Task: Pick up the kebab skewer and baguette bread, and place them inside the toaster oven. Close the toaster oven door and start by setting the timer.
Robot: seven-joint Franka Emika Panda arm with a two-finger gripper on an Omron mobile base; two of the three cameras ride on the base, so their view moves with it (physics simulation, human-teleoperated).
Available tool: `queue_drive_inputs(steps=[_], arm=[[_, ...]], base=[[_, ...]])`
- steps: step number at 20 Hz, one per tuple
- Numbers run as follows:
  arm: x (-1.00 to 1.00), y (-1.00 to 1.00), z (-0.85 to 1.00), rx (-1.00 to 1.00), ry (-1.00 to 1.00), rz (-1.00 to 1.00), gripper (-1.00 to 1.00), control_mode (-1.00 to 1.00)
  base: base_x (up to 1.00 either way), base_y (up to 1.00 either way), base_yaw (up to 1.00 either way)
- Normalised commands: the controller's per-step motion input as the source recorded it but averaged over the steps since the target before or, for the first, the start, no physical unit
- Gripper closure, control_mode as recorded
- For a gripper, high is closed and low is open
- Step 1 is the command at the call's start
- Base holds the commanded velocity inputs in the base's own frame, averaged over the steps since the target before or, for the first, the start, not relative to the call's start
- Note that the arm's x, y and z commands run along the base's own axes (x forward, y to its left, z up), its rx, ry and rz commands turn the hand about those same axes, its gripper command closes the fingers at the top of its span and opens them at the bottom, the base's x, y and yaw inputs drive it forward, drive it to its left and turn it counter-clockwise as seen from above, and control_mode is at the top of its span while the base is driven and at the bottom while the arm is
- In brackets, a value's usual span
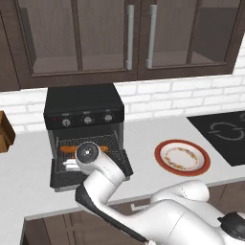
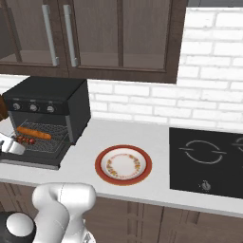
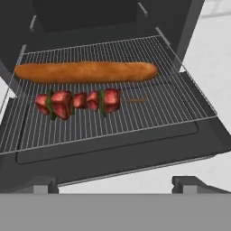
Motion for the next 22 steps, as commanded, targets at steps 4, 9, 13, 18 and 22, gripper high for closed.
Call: queue_drive_inputs(steps=[4, 9, 13, 18, 22], arm=[[0.04, -0.03, -0.13, 0.0, -0.13, 0.04, -1.0, -1.0], [0.13, -0.06, -0.02, 0.0, -0.02, 0.0, -1.0, -1.0], [0.17, 0.0, 0.0, 0.0, 0.0, 0.0, -1.0, -1.0], [0.13, 0.0, -0.03, 0.0, 0.0, 0.0, -1.0, -1.0], [0.0, 0.15, -0.23, -0.04, 0.0, 0.0, -1.0, -1.0]], base=[[0.0, 0.0, 0.0], [0.0, 0.0, 0.0], [0.0, 0.0, 0.0], [0.0, 0.0, 0.0], [0.0, 0.0, 0.0]])
